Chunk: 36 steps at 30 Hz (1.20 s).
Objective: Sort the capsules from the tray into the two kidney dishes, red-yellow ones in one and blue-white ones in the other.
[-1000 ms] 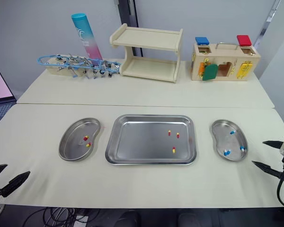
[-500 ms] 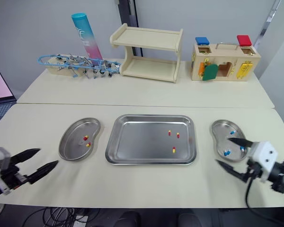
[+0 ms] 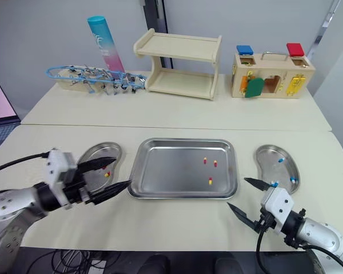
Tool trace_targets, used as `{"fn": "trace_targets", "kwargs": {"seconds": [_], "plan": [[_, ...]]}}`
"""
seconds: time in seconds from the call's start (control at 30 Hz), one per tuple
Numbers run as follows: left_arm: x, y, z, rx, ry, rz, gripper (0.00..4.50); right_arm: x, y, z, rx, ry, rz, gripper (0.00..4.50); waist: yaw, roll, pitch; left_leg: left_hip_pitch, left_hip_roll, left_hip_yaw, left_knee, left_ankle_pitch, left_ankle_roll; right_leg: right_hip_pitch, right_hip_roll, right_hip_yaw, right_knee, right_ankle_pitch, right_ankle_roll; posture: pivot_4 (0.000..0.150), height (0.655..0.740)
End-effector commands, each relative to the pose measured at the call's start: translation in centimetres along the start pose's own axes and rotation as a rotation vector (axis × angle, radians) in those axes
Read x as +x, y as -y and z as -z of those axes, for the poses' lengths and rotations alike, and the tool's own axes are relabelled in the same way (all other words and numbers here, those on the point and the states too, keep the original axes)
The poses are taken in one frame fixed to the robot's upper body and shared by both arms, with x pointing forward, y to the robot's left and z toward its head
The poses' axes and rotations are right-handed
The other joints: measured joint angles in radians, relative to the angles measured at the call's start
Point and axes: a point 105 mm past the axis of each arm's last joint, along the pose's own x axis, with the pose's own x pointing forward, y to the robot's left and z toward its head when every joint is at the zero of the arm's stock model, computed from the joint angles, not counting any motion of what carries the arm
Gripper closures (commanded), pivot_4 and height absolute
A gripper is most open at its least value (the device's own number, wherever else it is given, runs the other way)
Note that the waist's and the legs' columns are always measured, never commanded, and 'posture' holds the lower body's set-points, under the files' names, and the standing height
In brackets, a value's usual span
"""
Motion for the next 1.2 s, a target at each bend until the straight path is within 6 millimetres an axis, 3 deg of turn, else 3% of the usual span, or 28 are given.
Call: {"fn": "trace_targets", "kwargs": {"seconds": [0.03, 0.2, 0.3, 0.4, 0.77, 1.2], "plan": [[2.1, 0.6, 0.0, 0.015, -0.044, 0.04, 0.0, 0.0, 0.2, 0.3, -0.015, 0.018, 0.021, 0.02, 0.0, 0.0, 0.0, 0.0, 0.0, 0.0, 0.0, 0.0, 0.0, 0.0, 0.0, 0.0, 0.0, 0.0, 0.0, 0.15, 0.74], [5.5, 1.0, 0.2, -0.004, -0.026, 0.101, 0.0, -0.1, -0.2, 1.5, 0.004, 0.014, 0.034, 0.02, 0.0, 0.0, 0.0, 0.0, 0.0, 0.0, 0.0, 0.0, 0.0, 0.0, 0.0, 0.0, 0.0, 0.0, 0.0, 0.15, 0.74], [8.0, 1.5, 0.2, 0.007, -0.01, 0.126, 0.65, -0.3, -0.5, 2.0, 0.005, 0.015, 0.038, 0.0, 0.0, 0.0, 0.0, 0.0, 0.0, 0.0, 0.001, 0.0, 0.0, 0.0, 0.0, 0.0, 0.0, 0.0, 0.0, 0.15, 0.74], [9.9, 2.1, 0.4, 0.023, -0.005, 0.171, 1.58, -0.3, -0.8, 2.2, 0.004, 0.019, 0.048, 0.0, -0.001, 0.0, 0.0, 0.0, 0.0, 0.0, 0.001, 0.0, 0.0, 0.0, 0.0, 0.0, 0.0, 0.0, 0.0, 0.15, 0.74], [16.1, 1.4, 1.1, 0.139, -0.024, 0.329, 1.58, 0.6, -1.8, 1.6, 0.009, 0.041, 0.056, 0.0, 0.001, 0.0, 0.0, -0.001, -0.001, 0.0, 0.001, 0.0, 0.0, 0.0, 0.0, 0.0, 0.0, 0.0, 0.0, 0.15, 0.74], [20.3, 0.7, 2.2, 0.223, -0.082, 0.448, 1.58, 1.3, -1.9, -0.2, 0.041, 0.051, 0.109, 0.0, 0.0, 0.0, 0.0, -0.002, -0.001, 0.0, 0.002, 0.0, 0.0, -0.001, 0.0, 0.0, 0.0, 0.0, 0.0, 0.15, 0.74]]}}
